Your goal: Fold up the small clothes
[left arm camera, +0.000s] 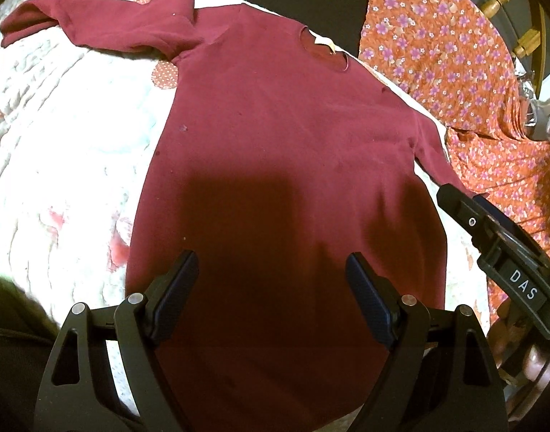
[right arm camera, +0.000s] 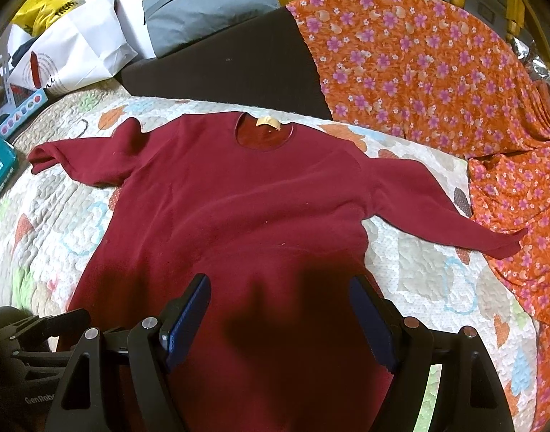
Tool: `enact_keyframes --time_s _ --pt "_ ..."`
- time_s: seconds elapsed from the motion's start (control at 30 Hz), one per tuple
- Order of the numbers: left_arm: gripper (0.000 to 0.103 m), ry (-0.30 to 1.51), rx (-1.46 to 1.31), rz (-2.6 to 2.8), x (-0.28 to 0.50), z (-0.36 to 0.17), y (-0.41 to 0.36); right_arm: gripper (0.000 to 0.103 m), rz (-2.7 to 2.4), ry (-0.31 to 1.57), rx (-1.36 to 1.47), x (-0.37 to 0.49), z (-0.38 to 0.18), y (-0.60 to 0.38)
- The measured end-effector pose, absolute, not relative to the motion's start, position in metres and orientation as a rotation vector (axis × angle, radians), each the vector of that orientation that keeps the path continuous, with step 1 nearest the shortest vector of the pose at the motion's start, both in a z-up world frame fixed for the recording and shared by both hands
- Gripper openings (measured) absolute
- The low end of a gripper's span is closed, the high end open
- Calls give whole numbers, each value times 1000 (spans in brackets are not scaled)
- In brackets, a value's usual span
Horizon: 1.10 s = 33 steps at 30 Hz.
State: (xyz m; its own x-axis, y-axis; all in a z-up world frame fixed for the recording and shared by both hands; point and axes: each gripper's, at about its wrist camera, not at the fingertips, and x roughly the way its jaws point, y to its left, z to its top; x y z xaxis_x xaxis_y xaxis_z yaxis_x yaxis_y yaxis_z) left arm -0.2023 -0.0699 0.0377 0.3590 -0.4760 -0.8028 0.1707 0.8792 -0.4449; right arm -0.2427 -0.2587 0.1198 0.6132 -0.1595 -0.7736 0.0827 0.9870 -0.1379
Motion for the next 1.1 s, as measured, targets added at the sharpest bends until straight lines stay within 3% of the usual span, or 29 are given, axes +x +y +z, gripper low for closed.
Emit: enact_keyframes --time_s 0.4,1.1 --pt "84 953 -148 -359 -213 56 -76 77 -133 901 -87 -244 119 -259" --pt "84 1139 -27 -675 -255 28 -154 77 -139 923 -105 -244 112 -263"
